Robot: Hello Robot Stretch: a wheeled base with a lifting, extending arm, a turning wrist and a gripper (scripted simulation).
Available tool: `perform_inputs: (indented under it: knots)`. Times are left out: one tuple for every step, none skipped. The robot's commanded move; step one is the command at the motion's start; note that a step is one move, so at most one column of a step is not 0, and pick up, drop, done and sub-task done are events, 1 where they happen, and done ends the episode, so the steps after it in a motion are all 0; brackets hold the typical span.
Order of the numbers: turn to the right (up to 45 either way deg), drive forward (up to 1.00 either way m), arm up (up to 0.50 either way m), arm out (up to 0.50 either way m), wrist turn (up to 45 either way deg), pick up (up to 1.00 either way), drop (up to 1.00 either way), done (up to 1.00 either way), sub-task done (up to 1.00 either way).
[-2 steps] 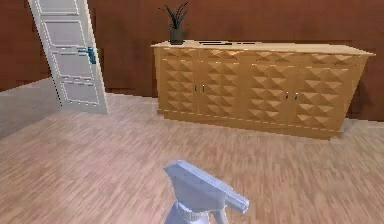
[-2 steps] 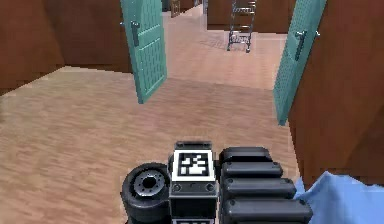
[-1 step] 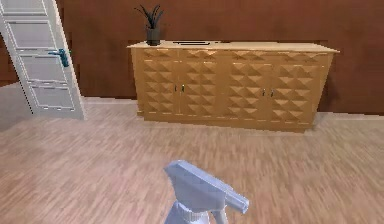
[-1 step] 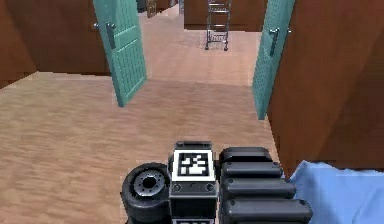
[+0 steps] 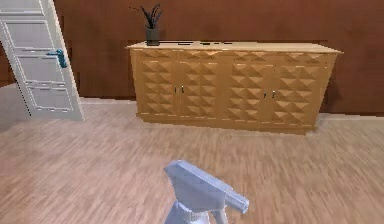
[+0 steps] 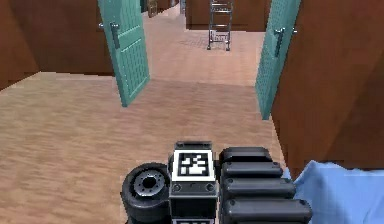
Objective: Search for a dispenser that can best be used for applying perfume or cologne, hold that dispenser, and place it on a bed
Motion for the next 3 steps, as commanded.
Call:
perform_inputs:
  knots:
    - [-45.0,0.00,0.00,0.00,0.0,0.00,0.00,0.00,0.00]
    - [-12.0,0.00,0.00,0.00,0.0,0.00,0.00,0.00,0.00]
    - [0.0,0.05,0.00,0.00,0.0,0.00,0.00,0.00,0.00]
